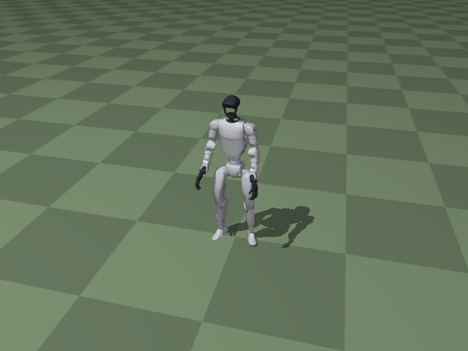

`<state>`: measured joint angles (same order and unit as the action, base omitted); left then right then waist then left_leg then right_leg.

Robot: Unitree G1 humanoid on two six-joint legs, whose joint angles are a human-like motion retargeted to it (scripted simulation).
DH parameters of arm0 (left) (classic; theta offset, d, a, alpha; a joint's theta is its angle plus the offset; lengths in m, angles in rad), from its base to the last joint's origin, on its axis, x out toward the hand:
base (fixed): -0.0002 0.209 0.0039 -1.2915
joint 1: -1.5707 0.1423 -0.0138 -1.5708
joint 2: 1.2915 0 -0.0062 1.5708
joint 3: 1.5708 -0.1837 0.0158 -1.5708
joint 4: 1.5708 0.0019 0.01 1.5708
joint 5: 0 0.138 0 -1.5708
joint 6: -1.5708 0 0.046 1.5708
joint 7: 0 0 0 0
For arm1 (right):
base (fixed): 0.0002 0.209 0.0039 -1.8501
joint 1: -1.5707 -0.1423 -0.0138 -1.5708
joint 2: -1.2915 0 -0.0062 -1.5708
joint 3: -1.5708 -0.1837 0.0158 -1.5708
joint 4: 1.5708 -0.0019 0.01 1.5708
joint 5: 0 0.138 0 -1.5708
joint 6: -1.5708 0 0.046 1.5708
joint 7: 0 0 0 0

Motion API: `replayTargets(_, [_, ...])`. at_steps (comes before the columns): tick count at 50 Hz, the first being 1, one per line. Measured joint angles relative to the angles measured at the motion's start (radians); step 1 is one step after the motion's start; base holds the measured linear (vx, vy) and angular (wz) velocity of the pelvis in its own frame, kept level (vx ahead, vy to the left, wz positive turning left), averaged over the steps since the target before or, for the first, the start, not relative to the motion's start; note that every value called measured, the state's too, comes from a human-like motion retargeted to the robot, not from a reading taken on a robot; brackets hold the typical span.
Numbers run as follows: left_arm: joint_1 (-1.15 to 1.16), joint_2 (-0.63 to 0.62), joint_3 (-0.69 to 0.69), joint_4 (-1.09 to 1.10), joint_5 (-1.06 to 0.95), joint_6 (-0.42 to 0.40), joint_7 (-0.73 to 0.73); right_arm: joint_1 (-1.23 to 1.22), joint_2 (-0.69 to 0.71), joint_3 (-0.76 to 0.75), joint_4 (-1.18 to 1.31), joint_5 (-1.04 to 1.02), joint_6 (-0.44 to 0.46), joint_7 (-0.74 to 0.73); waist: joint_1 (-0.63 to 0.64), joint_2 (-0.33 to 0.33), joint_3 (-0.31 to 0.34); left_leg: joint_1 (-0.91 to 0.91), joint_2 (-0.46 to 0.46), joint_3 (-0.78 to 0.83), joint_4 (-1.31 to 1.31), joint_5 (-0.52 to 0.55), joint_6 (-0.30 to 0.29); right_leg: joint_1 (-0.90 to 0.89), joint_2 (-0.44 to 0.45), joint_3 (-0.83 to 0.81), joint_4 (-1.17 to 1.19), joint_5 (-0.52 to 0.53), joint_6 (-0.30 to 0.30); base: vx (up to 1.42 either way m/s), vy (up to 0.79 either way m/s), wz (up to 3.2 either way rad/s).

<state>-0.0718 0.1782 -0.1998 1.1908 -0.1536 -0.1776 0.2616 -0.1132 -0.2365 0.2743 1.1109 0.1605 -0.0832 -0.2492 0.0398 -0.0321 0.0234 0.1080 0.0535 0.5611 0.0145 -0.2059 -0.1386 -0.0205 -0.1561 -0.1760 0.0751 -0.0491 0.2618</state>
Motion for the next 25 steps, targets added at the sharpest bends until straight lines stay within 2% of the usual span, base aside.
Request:
replayTargets(13, [-0.025,0.001,-0.022,-0.002,-0.018,-0.017,0.0,0.055,0.012,-0.042,0.094,0.091,0.005,0.004,0.053,-0.008,-0.019,-0.017,-0.004,-0.01,-0.007,0.009,0.001,-0.014,-0.004,-0.009,0.0,0.0,0.0,0.0,0.0,0.03])
replayTargets(25, [-0.033,0.011,-0.013,-0.029,-0.006,-0.013,-0.002,0.057,-0.003,-0.031,0.061,0.063,0.001,0.014,0.048,-0.018,-0.025,-0.016,-0.008,-0.027,-0.004,0.008,0.005,-0.005,-0.011,-0.023,0.006,-0.005,-0.004,0.0,0.0,0.03])
